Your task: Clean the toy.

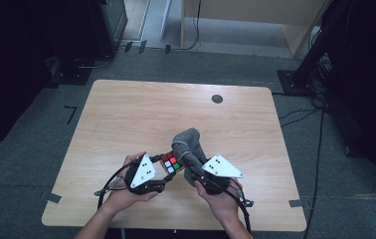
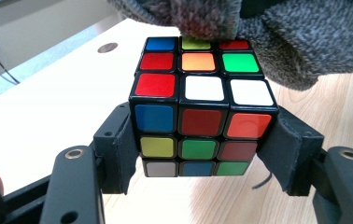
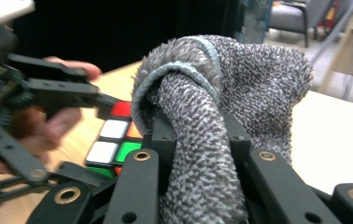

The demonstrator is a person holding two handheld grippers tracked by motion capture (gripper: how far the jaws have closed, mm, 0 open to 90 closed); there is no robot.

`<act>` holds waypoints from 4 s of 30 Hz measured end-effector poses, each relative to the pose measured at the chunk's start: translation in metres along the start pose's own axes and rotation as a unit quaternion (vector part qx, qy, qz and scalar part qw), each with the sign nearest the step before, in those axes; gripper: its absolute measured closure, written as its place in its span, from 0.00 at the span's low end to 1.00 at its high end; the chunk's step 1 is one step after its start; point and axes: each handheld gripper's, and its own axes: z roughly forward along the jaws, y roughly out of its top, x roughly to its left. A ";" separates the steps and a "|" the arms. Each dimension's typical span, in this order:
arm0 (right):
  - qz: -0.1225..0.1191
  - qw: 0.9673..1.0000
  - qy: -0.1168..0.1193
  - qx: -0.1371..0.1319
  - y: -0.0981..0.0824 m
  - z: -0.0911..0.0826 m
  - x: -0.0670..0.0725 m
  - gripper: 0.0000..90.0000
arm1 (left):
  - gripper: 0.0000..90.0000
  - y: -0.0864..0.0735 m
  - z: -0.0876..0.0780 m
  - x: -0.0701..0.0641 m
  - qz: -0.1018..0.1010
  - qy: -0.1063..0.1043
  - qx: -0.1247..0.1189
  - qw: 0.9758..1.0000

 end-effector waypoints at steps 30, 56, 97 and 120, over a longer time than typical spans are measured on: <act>-0.047 0.998 0.044 -0.009 0.002 0.002 0.022 0.80 | 0.39 0.000 -0.002 -0.004 0.011 -0.004 -0.014 1.000; 0.018 0.999 0.025 -0.016 -0.002 0.002 0.004 0.81 | 0.39 -0.001 0.000 -0.004 0.007 -0.004 -0.017 1.000; 0.181 0.965 0.191 -0.007 -0.029 0.016 -0.019 0.79 | 0.39 0.002 -0.034 0.031 -0.139 -0.033 -0.174 0.974; 0.079 0.979 0.185 0.007 -0.023 0.020 -0.007 0.86 | 0.39 0.003 -0.033 0.033 -0.163 -0.055 -0.183 0.968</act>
